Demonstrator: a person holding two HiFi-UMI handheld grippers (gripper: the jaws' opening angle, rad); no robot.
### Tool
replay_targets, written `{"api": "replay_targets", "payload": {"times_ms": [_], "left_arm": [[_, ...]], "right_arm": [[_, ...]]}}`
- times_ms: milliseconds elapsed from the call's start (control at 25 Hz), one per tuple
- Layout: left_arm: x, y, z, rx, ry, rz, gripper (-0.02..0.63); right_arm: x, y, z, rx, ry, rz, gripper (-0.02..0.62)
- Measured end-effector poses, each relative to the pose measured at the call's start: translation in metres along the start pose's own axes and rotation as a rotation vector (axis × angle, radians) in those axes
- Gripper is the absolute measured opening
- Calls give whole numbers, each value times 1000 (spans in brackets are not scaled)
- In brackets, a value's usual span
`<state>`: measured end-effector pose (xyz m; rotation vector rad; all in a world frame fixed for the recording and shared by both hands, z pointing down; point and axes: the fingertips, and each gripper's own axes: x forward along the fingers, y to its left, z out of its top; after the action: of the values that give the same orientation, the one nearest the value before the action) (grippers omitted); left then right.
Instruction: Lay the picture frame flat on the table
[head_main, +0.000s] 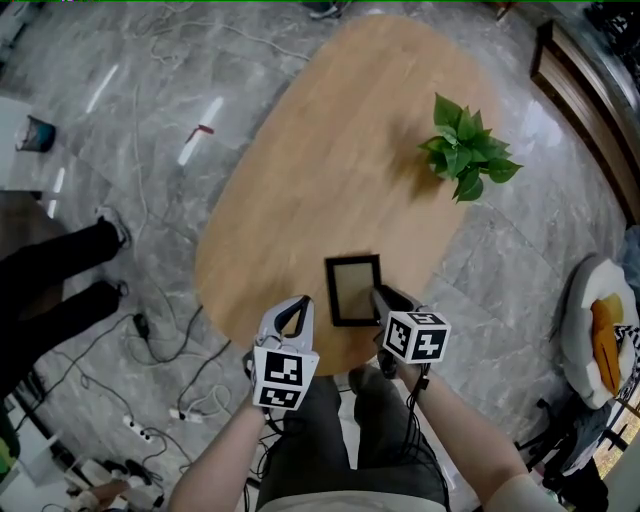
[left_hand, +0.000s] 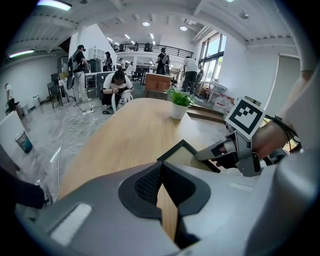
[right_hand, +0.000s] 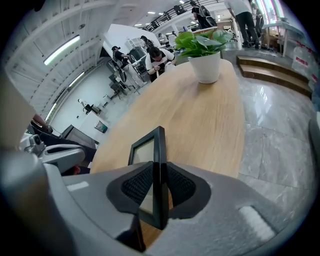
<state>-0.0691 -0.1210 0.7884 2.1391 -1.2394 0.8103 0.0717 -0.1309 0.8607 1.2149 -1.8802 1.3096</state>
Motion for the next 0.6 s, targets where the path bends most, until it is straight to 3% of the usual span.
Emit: {"api": "replay_targets", "payload": {"times_ms": [320, 600], "left_arm": [[2, -4, -9, 8, 19, 0, 20], [-2, -9, -12, 12, 21, 0, 20]], "right_arm": [[9, -8, -11, 6, 23, 15, 92], [8, -2, -17, -141, 48, -5, 127]]}}
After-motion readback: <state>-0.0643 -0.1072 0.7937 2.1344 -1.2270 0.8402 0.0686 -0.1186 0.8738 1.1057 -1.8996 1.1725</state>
